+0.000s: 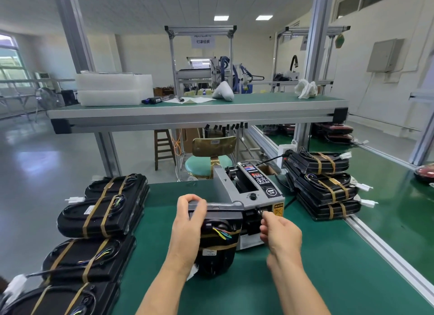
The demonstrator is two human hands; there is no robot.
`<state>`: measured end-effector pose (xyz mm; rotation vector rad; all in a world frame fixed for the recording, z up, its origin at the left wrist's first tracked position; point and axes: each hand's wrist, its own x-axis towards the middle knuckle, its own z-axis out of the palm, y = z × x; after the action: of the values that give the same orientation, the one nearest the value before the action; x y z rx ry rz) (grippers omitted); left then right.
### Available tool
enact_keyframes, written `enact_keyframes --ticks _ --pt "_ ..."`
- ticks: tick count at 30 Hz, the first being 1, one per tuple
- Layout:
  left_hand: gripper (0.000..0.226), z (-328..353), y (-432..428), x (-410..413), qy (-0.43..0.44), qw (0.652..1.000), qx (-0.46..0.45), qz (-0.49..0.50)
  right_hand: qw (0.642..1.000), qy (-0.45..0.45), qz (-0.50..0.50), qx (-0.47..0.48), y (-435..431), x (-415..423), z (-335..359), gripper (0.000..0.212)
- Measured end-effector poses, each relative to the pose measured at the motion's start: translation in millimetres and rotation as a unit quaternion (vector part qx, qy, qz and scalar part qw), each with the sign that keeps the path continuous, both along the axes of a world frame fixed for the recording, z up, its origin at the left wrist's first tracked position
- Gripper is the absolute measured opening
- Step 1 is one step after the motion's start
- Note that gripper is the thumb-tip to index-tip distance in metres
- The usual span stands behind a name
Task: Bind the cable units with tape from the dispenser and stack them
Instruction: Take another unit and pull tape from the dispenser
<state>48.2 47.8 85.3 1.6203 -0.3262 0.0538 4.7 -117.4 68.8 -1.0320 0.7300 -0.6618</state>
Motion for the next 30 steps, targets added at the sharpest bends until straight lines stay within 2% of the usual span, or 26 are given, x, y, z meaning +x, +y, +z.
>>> enact_keyframes --ticks 1,4,7,9,17,30 --pt "0.005 -1 -2 1 0.001 1.000 -0.009 0.024 0.999 -0.034 0.016 0.005 7 -6 8 0.022" --pt "0.013 -3 -7 1 -0.012 0.998 -0.016 0.061 0.990 -0.097 0.104 0.006 33 -19 35 0.022" --pt "0.009 -4 -11 0 -0.017 0.997 -0.013 0.076 0.977 -0.107 0.183 0.024 49 -25 50 0.013" --pt "0.005 -5 -12 -1 -0.026 0.996 -0.006 0.086 0.972 -0.101 0.208 0.036 53 -26 51 0.015" --pt "0.006 -3 -12 -1 -0.028 0.995 -0.009 0.098 0.962 -0.079 0.258 0.037 55 -21 45 0.018" --pt "0.010 0 -11 -2 -0.040 0.994 -0.023 0.097 0.963 -0.081 0.256 0.034 56 -17 39 0.016"
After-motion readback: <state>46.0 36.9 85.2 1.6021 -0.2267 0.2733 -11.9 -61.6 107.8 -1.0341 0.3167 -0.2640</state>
